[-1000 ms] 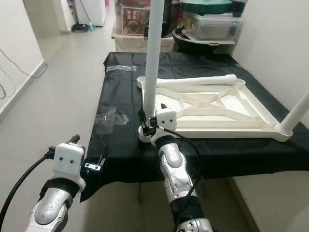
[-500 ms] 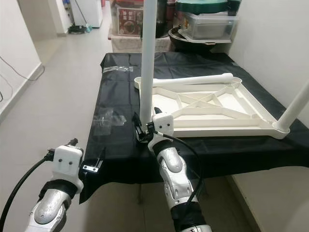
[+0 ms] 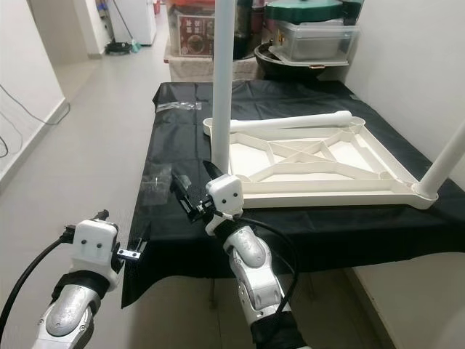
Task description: Building children table
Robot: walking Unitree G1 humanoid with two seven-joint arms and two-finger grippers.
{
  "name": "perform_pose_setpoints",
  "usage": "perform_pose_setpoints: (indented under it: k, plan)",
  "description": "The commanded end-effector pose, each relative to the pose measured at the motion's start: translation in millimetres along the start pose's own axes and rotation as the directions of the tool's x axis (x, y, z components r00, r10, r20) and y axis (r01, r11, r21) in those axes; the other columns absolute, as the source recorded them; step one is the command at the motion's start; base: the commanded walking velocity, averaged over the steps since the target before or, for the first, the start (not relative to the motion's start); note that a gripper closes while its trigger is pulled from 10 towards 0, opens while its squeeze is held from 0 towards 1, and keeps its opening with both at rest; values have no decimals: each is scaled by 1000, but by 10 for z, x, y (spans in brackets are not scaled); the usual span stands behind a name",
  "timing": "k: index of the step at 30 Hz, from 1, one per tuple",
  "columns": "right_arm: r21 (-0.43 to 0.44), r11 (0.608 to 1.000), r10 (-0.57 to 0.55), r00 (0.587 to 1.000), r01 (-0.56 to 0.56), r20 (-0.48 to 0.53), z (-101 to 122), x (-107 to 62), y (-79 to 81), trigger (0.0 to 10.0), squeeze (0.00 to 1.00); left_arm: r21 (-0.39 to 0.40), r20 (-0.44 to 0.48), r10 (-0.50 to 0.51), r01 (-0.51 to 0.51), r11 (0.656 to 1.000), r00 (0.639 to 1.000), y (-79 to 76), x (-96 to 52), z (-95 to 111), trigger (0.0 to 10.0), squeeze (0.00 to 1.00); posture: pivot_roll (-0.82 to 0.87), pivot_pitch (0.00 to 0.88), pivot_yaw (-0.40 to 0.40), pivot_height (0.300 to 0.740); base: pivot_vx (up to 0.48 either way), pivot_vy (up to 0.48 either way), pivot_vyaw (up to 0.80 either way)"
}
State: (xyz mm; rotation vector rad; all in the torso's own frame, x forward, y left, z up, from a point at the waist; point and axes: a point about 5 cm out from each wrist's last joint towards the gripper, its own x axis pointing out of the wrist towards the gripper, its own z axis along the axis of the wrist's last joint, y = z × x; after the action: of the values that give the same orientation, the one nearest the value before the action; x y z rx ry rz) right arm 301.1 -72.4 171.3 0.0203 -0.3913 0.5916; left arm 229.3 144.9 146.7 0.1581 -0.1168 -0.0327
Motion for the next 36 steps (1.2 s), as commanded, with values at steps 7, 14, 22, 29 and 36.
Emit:
perform_pose_setpoints:
  k: [7, 14, 22, 29, 36]
  plan:
    - [86, 995, 41, 996, -49, 82, 197, 382, 205, 10000, 0, 25, 12, 79, -79, 997, 997, 250, 8, 6, 10000, 0, 20, 2, -14, 740, 0, 0, 0]
    - [147, 989, -10, 998, 2, 57, 261, 824, 350, 10000, 0, 11, 19, 95, -95, 995, 995, 231, -24, 51, 10000, 0, 42, 14, -40, 740, 0, 0, 0]
    - [146, 987, -46, 993, 62, -109, 196, 1167, 531, 10000, 0, 16, 18, 103, -103, 995, 995, 213, -84, 88, 10000, 0, 61, 58, -70, 740, 0, 0, 0]
    - [21, 956, -278, 922, 294, -269, 170, 1372, 475, 10000, 0, 12, 8, 101, -101, 995, 995, 162, -164, 120, 10000, 0, 67, 98, -91, 740, 0, 0, 0]
    - [-77, 804, -576, 740, 590, -349, 92, 1292, 141, 10000, 0, 1, 1, 84, -84, 996, 996, 85, -169, 119, 10000, 0, 69, 103, -93, 740, 0, 0, 0]
